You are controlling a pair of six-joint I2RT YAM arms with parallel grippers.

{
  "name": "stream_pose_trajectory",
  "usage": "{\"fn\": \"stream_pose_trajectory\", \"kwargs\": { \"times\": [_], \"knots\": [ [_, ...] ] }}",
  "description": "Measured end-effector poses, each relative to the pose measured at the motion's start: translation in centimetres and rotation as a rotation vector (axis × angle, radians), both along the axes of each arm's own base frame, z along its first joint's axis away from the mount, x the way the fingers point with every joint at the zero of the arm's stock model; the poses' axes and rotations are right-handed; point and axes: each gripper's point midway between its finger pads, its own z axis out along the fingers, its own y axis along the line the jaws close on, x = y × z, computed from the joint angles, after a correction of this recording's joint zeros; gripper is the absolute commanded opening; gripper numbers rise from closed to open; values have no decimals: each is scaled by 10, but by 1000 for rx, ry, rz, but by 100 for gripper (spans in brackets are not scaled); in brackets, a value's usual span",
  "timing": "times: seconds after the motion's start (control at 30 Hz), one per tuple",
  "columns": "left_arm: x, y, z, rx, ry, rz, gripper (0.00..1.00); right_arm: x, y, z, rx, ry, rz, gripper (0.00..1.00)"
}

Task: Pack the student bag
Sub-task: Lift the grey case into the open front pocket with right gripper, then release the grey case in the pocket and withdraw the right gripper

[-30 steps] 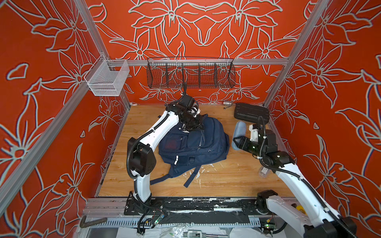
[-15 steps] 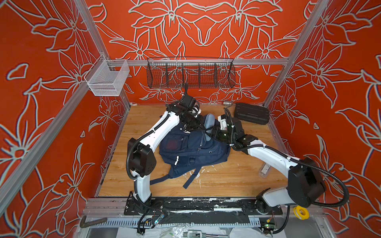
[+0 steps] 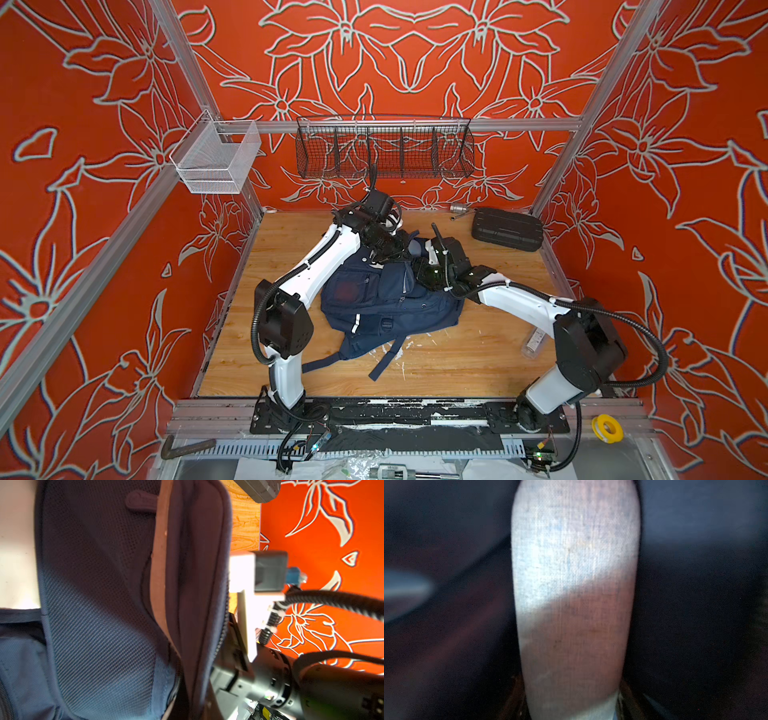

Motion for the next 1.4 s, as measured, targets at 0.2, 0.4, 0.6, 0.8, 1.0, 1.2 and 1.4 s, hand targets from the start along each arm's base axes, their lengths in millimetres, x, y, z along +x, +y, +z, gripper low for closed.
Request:
{"fn": "stream_pose_trajectory", "kwargs": {
  "times": [0.2,0.4,0.6,0.8,1.0,1.2,1.4],
  "knots": [
    [4,11,2,16,-12,23,0,5,12,-3,-43,45,77,61],
    [-2,16,5,30,-19,24,0,1,6,-7,-109,42,106,97],
    [-5,18,9,26,-40,24,0,-8,-15,8,-205,-13,109,97],
    [-8,5,9,0,-49,-2,0,-17,-49,43,-319,-142,70,97],
    [-6,2,1,6,-40,0,0,-30,-94,86,-401,-264,28,97],
    [-9,-17,-14,20,-28,-43,13,-43,-184,63,-521,-162,-139,97],
    [-12,-41,-19,31,-55,-100,35,-76,-262,38,-607,-14,-321,97]
  ]
}}
